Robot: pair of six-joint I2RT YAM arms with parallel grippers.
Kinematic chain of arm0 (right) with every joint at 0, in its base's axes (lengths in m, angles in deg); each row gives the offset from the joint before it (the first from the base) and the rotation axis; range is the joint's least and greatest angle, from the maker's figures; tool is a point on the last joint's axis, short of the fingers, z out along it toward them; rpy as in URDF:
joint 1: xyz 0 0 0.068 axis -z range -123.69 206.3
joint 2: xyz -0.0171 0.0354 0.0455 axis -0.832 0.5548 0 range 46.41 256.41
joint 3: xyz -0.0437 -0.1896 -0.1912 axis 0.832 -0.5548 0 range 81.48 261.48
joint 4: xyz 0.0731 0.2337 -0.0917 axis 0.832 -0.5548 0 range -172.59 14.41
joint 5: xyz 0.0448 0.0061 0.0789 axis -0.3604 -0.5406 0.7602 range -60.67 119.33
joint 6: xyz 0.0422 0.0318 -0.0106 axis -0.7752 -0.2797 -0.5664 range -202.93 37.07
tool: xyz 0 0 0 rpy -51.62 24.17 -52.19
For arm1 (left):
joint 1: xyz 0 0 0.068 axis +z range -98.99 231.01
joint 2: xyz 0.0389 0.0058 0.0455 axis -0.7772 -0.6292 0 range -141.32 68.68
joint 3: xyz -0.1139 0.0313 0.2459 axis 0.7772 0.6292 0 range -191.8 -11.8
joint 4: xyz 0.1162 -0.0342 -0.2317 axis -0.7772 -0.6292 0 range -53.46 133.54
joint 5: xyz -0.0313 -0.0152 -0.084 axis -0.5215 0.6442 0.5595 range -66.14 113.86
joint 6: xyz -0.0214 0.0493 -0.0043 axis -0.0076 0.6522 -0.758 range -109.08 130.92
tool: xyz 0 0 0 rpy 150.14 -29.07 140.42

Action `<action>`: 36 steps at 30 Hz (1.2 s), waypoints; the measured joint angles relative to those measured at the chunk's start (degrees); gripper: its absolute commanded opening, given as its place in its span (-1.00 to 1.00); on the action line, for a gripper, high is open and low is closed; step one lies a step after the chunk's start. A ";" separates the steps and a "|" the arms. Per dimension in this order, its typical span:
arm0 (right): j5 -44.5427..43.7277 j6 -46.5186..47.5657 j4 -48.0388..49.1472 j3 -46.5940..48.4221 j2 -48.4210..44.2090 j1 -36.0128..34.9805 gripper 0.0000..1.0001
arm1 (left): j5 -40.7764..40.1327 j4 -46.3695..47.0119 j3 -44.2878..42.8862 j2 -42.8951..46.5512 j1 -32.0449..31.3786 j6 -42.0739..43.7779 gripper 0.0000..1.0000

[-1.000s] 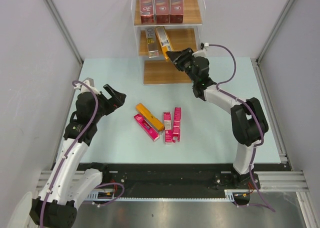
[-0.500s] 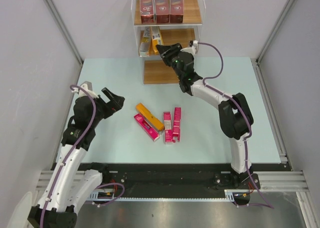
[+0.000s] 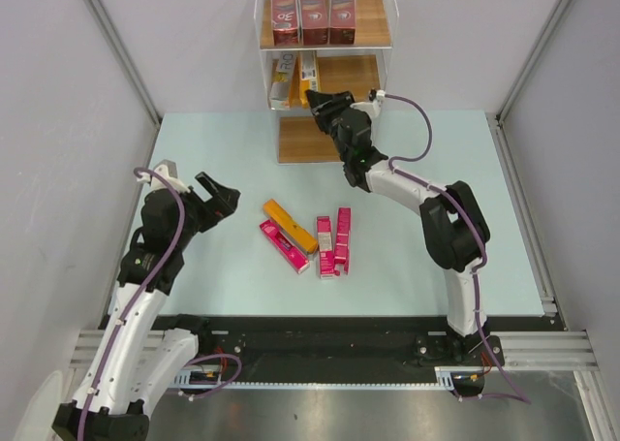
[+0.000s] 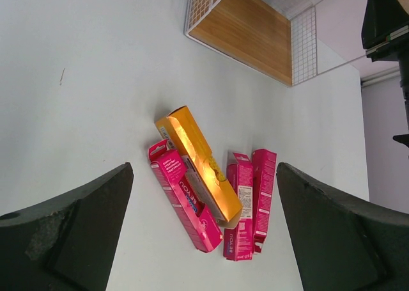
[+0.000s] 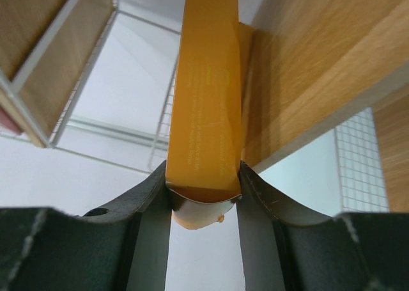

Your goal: Place and organize the toothpastes onto the shelf

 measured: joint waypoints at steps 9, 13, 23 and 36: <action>-1.07 -1.09 -2.91 -0.42 -0.02 0.46 -0.39 | -0.13 -0.26 0.48 0.48 0.00 0.00 0.99; -0.37 -1.09 -5.09 2.47 1.14 0.44 -0.20 | -0.15 -0.28 0.48 0.48 0.00 0.02 0.99; 0.42 -0.66 -4.39 5.55 2.62 -0.24 0.74 | -0.17 -0.31 0.48 0.48 0.00 0.07 0.99; -1.38 9.62 -13.03 -6.86 -8.76 -1.05 0.99 | -0.13 -0.24 0.72 0.09 0.00 0.04 1.00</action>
